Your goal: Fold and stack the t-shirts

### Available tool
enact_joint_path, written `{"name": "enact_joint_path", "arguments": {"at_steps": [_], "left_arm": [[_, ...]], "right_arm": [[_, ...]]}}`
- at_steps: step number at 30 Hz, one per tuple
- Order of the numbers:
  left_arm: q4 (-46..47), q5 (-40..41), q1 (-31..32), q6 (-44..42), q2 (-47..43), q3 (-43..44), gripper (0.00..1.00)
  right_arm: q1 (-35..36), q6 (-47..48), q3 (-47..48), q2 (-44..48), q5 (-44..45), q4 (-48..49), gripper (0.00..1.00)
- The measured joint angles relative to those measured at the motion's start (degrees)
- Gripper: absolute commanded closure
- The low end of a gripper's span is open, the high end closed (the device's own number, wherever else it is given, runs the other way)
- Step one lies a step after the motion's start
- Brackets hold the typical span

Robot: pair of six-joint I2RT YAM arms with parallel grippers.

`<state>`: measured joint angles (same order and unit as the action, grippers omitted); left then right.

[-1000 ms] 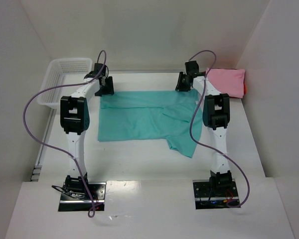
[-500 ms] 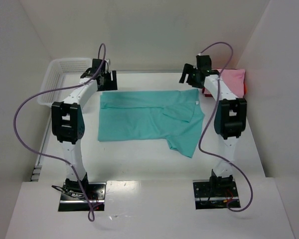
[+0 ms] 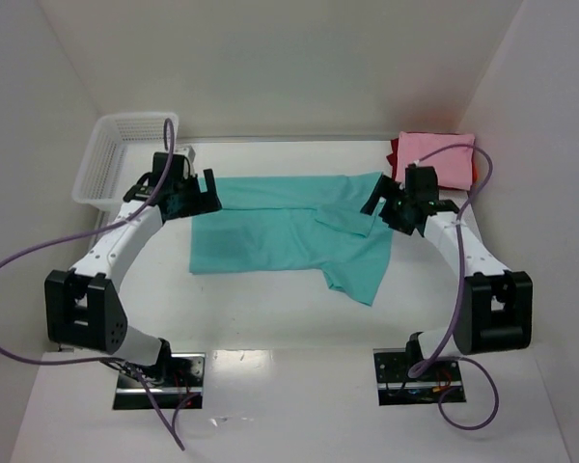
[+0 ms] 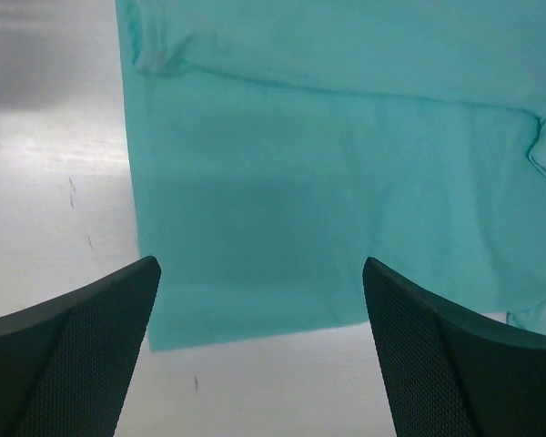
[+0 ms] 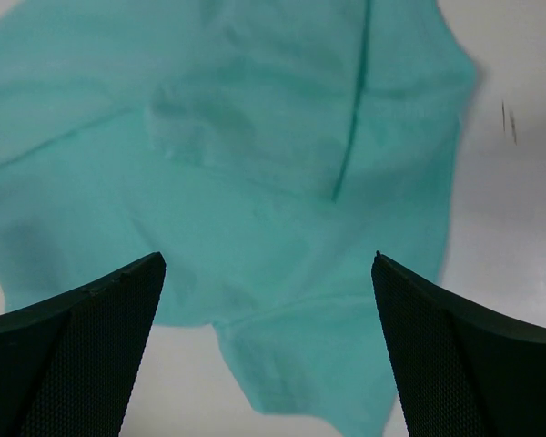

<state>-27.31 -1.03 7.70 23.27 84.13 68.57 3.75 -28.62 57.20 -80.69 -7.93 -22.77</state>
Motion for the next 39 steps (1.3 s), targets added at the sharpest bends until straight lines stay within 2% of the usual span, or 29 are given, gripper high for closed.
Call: {"name": "enact_joint_path", "arguments": {"at_steps": [3,6,12,21,31,39], "left_arm": [[-1.0,-0.4,0.0,2.0,-4.5,-4.6,0.0],[-1.2,-1.0,0.0,4.2,-8.2,-8.6,0.0],[-0.5,-3.3,0.0,7.3,-9.5,-12.7,0.0],[-0.5,-1.4,0.0,9.7,-12.9,-15.2,0.0],[-0.4,-0.4,-0.4,10.0,-13.8,-15.4,0.0],[0.1,-0.2,-0.4,10.1,-13.8,-16.1,0.0]], "right_arm": [[0.0,-2.9,-5.1,5.4,0.6,-3.7,0.0],[0.0,-7.4,-10.4,16.3,1.1,-7.5,0.0],[0.3,-16.5,-15.1,28.3,0.5,-10.0,0.0],[3.0,-26.6,-18.0,29.1,6.3,-16.2,0.01],[5.9,-29.5,-22.8,23.6,9.1,-16.2,0.05],[8.4,-30.8,-22.9,17.7,11.4,-15.8,0.07]]}}
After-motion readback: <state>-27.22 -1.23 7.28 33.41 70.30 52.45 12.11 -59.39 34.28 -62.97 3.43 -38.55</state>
